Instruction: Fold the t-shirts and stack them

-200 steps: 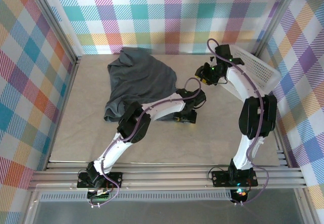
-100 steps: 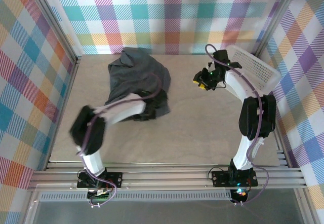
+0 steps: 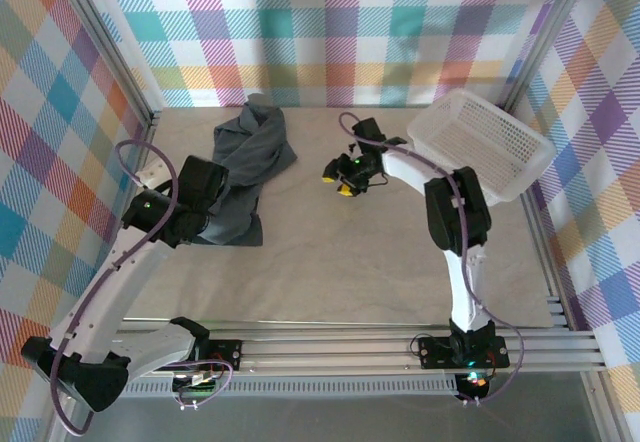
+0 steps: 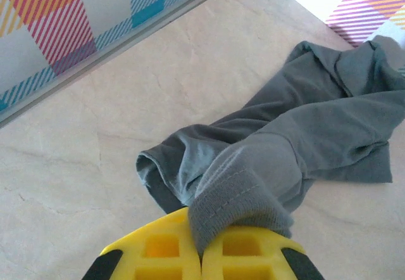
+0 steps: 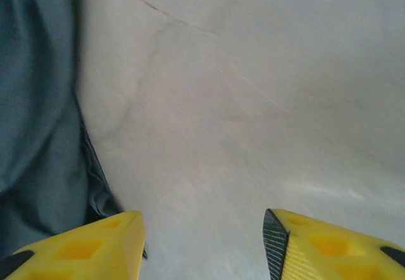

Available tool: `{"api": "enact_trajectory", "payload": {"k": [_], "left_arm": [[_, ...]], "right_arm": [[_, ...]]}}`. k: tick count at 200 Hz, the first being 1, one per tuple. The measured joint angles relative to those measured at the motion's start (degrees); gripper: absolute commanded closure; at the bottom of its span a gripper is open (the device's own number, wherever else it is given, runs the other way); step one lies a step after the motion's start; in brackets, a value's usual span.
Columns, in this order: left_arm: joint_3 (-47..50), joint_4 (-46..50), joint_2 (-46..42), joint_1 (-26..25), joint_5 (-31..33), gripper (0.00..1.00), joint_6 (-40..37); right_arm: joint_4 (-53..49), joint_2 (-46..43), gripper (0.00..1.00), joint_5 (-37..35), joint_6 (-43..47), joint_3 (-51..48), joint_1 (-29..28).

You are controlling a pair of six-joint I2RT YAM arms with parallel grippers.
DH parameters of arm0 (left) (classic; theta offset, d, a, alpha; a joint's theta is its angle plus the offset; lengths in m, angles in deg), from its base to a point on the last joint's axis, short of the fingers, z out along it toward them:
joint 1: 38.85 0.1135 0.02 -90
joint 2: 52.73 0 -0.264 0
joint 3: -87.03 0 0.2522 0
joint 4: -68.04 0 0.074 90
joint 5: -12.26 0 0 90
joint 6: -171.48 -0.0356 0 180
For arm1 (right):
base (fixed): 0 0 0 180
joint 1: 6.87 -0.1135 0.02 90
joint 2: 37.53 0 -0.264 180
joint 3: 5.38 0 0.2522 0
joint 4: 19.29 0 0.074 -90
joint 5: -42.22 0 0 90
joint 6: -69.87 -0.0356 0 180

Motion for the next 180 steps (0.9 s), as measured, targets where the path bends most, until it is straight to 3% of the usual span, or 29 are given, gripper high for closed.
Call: {"api": "enact_trajectory", "payload": {"k": [60,123,180], "left_arm": [[2.25,2.86,-2.97,0.0,0.11,1.0,2.75],[2.62,4.52,-5.97,0.0,0.07,1.0,2.95],[2.6,4.46,-6.1,0.0,-0.11,1.0,2.71]], "right_arm": [[20.2,11.43,0.36,-0.11,-16.48,7.52,-2.67],[28.46,24.55,0.48,-1.77,-30.73,24.28,-3.43],[32.02,22.16,0.42,-5.51,-35.39,19.39,-5.4]]}}
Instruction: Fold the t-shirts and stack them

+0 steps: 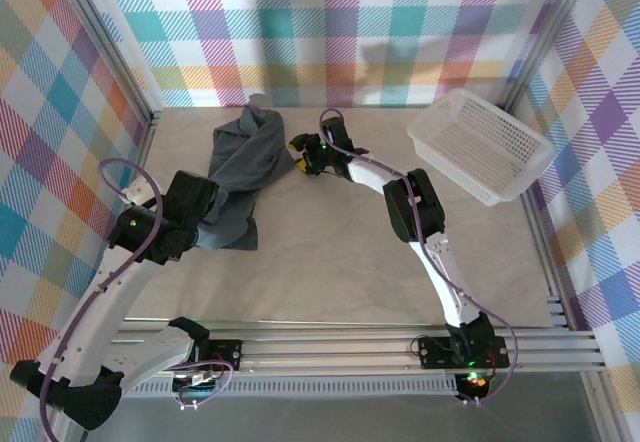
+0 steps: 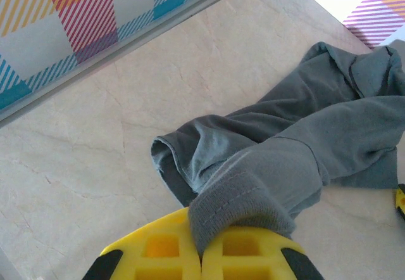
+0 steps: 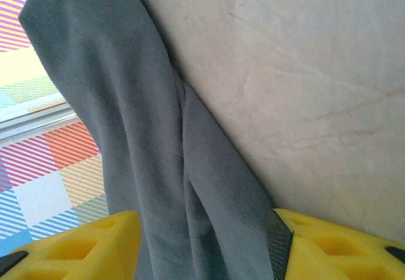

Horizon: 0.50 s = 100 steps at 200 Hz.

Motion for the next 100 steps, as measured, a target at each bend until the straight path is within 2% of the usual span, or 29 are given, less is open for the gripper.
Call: {"api": "enact_trajectory", "payload": {"k": [34,64,88,100], "left_arm": [[-0.04,-0.11,0.0,0.0,0.0,1.0,-0.39],[-0.04,-0.39,-0.04,0.15,0.0,1.0,-0.85],[-0.04,-0.42,-0.2,0.15,-0.02,1.0,-1.31],[-0.04,-0.42,-0.39,0.15,-0.02,1.0,-1.49]], "right_arm": [[-5.4,-3.8,0.41,-2.23,0.04,-3.45,-1.75],[-11.58,-3.06,0.43,-3.89,0.52,0.28,-3.1],[-16.22,1.03,0.56,-4.26,0.76,7.96,-3.74],[-17.79,3.74,0.72,-4.48,0.85,12.66,-3.76]]}}
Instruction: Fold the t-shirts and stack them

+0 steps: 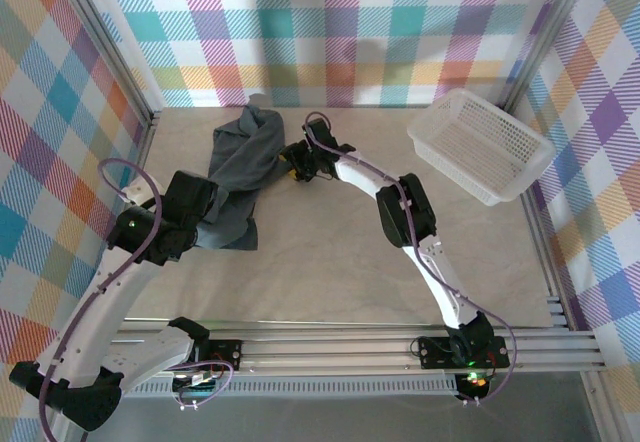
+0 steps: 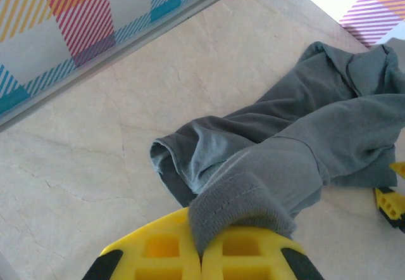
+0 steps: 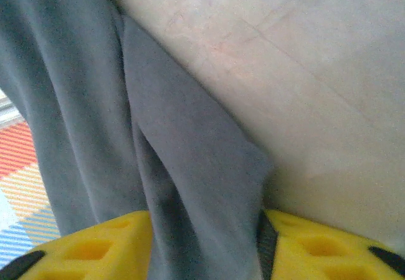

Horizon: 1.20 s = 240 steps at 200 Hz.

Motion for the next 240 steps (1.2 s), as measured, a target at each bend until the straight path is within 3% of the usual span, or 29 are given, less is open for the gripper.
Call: {"api": "enact_trajectory", "payload": {"k": [10,27,69,90,111,154,186,210,224,240], "left_arm": [[-0.02,0.0,-0.17,0.0,0.0,1.0,-0.2],[-0.02,0.0,-0.48,0.0,0.02,1.0,-0.85],[-1.99,-3.34,1.44,1.03,-1.25,1.0,-5.66],[-5.31,-8.39,6.34,5.62,-4.72,1.0,-8.13],[-9.79,-13.9,13.77,11.19,-8.66,1.0,-9.55],[-30.36,-22.58,31.54,18.64,-16.35,1.0,-12.41],[-43.91,-27.54,36.76,19.96,-20.17,1.0,-15.69],[-44.57,-28.96,34.21,19.47,-22.29,1.0,-16.0],[-38.21,-29.18,29.44,18.36,-22.99,1.0,-14.93],[-27.19,-27.71,22.14,15.54,-22.8,1.0,-12.44]], "right_arm": [[-0.5,2.21,0.86,-0.17,0.66,3.21,0.0],[-2.25,4.31,1.0,-0.7,1.49,5.99,0.22],[-7.67,2.1,1.0,-4.39,9.33,6.56,2.62],[-10.75,-1.11,1.0,-4.92,14.97,8.57,5.86],[-13.27,-2.8,1.0,-4.17,20.17,16.79,9.92],[-14.49,-8.26,1.0,-0.98,27.32,26.77,16.72],[-16.04,-14.03,1.0,0.35,31.69,26.82,19.1],[-18.93,-22.21,1.0,0.17,35.15,18.86,18.84],[-18.95,-31.28,1.0,-0.76,36.87,5.42,17.79],[-16.02,-44.41,1.0,-1.53,37.44,-16.48,15.56]]}}
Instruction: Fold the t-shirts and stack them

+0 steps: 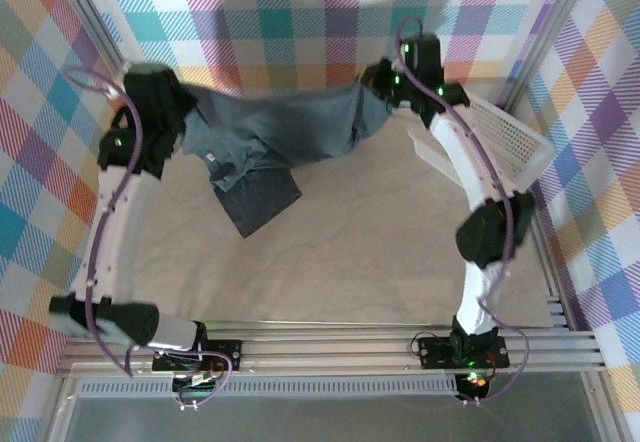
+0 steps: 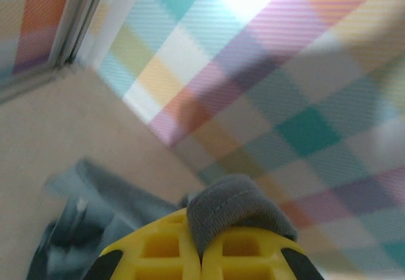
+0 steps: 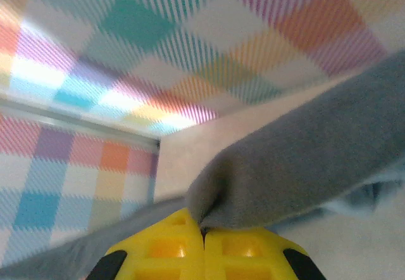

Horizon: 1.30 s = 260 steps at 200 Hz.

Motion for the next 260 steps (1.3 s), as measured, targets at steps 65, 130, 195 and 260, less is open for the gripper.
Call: {"api": "enact_trajectory", "payload": {"k": [65,130,195,260], "left_arm": [[40.89,16.92,-20.28,-6.14,-4.92,1.0,9.66],[40.57,20.65,-16.11,-6.16,-3.41,1.0,8.07],[37.53,24.11,-15.54,-6.16,3.04,1.0,6.82],[30.6,29.46,-18.8,-5.99,16.44,1.0,3.1]], "right_arm": [[-5.44,-13.94,1.0,9.31,-1.11,-48.7,-9.16],[-14.56,-6.16,0.41,15.91,5.79,-42.56,-9.51],[-17.59,-25.29,0.41,9.94,-1.2,-58.84,-3.74],[-9.05,-30.32,0.42,9.66,-27.41,-69.33,-2.54]]}}
